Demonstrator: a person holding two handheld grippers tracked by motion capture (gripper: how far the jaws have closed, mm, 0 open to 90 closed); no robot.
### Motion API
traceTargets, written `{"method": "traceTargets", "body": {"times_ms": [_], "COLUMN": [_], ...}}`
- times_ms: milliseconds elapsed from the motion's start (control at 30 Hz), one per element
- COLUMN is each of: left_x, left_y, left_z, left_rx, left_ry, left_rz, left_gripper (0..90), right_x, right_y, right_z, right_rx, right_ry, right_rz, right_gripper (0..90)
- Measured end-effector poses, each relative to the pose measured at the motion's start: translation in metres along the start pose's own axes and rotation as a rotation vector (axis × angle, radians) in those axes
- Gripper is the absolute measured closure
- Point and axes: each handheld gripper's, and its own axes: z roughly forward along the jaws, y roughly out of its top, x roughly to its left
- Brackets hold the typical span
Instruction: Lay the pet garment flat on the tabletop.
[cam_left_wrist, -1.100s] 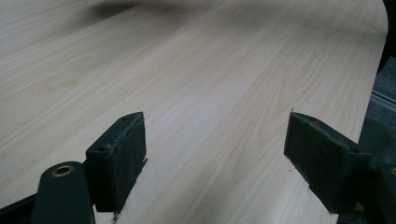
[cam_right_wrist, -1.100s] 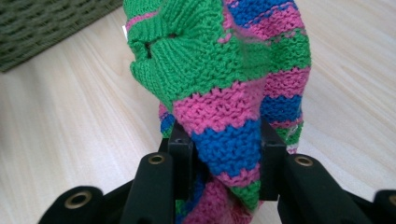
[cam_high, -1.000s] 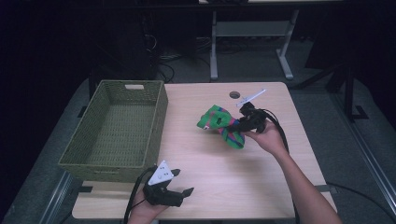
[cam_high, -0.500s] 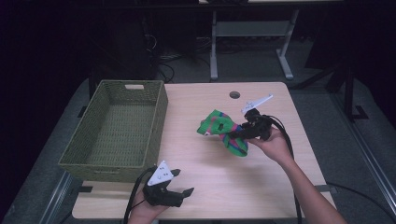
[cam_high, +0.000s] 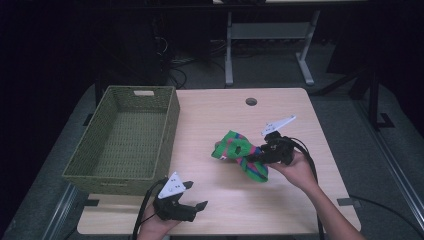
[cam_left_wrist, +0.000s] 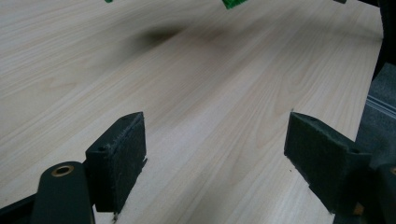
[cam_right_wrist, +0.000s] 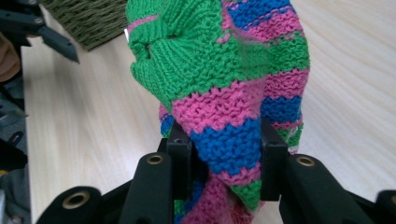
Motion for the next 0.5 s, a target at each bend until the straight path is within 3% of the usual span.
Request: {"method": "traceTargets", "body": {"times_ms": [367,500], "left_x": [0.0,0.0], "left_y": [0.0,0.0], "left_z": [0.002,0.002], "left_rx": [0.004,0.0], "left_ry": [-0.007,-0.007], "left_rz": [-0.002,-0.009], "left_gripper": [20.8,20.7], "right_x": [0.014,0.021], "right_y": [-0.017,-0.021], "right_z": [-0.002,0.005], "right_rx": [-0.011,0.015], "right_ry": [0.056,0.041], "right_rz": [0.011,-0.003], "right_gripper": [64.6,64.4]}}
